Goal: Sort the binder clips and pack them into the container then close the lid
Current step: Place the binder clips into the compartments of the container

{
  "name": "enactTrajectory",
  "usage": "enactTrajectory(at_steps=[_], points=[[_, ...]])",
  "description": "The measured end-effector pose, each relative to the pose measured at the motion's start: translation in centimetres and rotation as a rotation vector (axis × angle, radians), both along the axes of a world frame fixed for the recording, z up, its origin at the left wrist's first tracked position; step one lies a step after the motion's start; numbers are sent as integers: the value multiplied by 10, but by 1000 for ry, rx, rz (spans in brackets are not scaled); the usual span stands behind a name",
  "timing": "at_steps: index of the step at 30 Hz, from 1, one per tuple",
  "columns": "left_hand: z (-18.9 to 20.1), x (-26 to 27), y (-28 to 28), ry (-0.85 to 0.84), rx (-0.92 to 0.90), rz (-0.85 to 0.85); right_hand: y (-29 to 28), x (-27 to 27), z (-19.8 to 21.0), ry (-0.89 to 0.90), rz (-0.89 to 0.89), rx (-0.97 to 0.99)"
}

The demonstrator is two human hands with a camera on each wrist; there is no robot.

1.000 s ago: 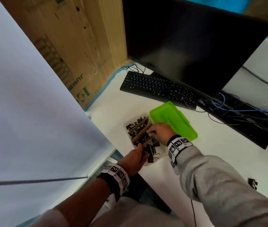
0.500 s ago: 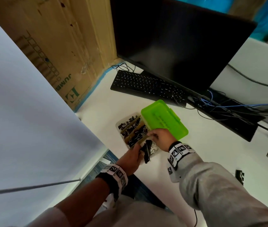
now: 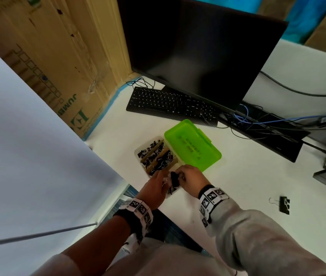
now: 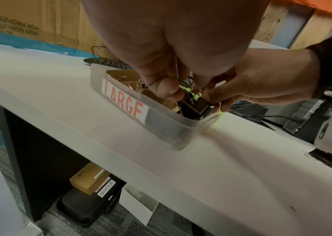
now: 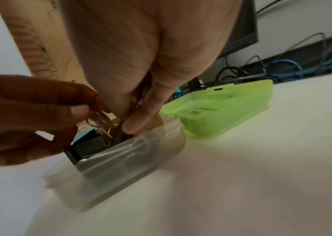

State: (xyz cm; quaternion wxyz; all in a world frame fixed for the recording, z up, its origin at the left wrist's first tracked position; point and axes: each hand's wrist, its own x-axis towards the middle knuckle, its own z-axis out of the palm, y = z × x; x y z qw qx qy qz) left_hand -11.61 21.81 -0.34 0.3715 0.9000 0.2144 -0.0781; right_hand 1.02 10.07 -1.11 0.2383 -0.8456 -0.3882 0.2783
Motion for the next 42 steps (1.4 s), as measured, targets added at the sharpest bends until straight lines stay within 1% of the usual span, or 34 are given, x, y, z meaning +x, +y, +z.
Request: enactTrajectory(at_steps=[2,4,7,9,11,14,16,18,20,22,27,31,34,36,38,41,42], points=[[-3,0,-1,28,26,-35,-1,-3,-2,0,-123,42],[-5,0,-2,29,41,-37,-1,-8,-4,37,-229,75],[-6,1,-3,28,57,-16,1,-8,-2,90,-320,113],[-5,0,-6,30,60,11,5,-4,1,179,-396,130],[-2,-1,-7,43,69,27,7,1,3,287,-527,151],[-2,2,-6,91,143,-20,8,7,6,488,-700,208],[-5,3,-6,55,180,-90,5,9,8,499,-734,208],[-7,5,-7,10,166,-150,3,11,9,445,-757,192],[-8,6,-10,6,184,-197,2,14,4,384,-765,200],[-8,6,-11,-11,202,-191,2,16,2,332,-732,208],[-10,-1,-10,-91,184,-162,6,22,11,76,-545,190],[-10,-2,-11,-143,204,-124,13,21,13,10,-311,35],[-8,0,-11,-170,209,-108,19,17,14,-1,-269,-12],[-6,1,-8,-153,213,-96,19,14,14,-37,-234,-34],[-4,1,-4,-124,207,-76,19,11,14,-97,-157,-76],[-8,-2,-1,-34,280,-123,18,8,17,-197,-4,-105],[-9,-3,-2,-3,274,-131,19,8,17,-244,32,-119]])
